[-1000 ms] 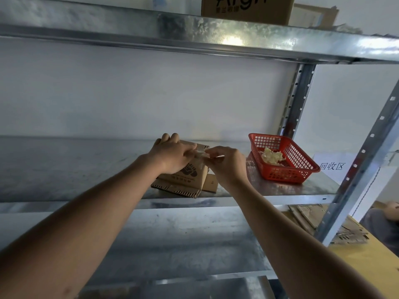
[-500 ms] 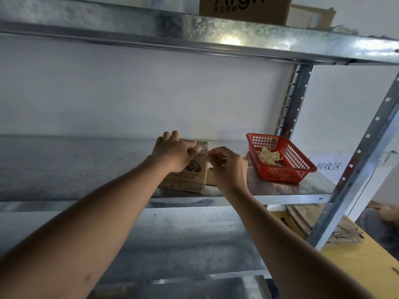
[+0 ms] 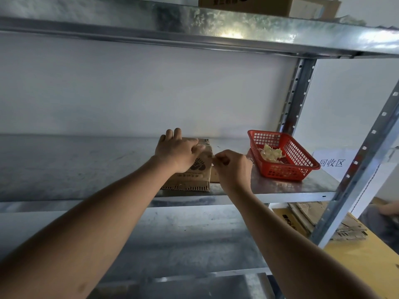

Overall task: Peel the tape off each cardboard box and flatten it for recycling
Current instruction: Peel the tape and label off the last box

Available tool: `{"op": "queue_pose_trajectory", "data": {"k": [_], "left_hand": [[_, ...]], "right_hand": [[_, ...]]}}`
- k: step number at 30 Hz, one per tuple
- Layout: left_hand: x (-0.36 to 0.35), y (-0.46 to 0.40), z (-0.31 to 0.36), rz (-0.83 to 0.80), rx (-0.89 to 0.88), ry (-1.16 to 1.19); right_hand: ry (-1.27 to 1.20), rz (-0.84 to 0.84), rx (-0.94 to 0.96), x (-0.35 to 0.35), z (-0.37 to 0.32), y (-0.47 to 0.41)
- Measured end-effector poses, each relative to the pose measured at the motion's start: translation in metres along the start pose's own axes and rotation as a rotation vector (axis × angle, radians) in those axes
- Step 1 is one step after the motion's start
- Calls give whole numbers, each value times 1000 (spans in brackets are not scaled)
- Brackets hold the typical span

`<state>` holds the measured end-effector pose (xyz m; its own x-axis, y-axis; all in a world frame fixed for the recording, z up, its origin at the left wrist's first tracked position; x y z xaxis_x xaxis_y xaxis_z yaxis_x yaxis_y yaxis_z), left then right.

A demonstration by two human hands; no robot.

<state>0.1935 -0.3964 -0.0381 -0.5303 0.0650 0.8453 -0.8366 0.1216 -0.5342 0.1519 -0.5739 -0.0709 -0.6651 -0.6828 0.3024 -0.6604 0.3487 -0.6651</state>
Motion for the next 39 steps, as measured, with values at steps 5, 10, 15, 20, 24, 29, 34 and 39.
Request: {"op": "queue_pose_trajectory", "data": {"k": [5, 10, 15, 20, 24, 29, 34, 39], "left_hand": [[-9, -4, 7, 23, 40, -20], [-15, -9, 15, 32, 38, -23], [-16, -16, 37, 35, 0, 9], [-16, -31, 64, -31, -3, 70], [-14, -39, 79, -52, 3, 97], [-5, -44, 91, -94, 54, 102], [2, -50, 96, -155, 70, 103], [5, -49, 89, -191, 56, 191]], "right_hand": [[-36, 44, 224, -1, -6, 11], [-13, 69, 152, 3, -3, -8], [47, 46, 57, 20, 12, -28], [162, 126, 32, 47, 34, -62], [327, 105, 36, 68, 62, -87], [483, 15, 7, 77, 92, -98], [544, -152, 8, 71, 102, -101], [583, -89, 125, 71, 99, -106]]}}
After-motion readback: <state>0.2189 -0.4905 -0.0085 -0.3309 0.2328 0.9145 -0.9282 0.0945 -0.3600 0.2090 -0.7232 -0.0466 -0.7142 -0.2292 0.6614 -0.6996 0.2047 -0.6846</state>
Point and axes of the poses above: each hand's wrist, its own y-axis away from the middle knuckle, its own x-axis out of the back of the hand, z = x × y, the point moved 1 cm from there along -y, towards the middle knuckle, and after that the axes turned 15 degrees about z, right-handed, at the moved point
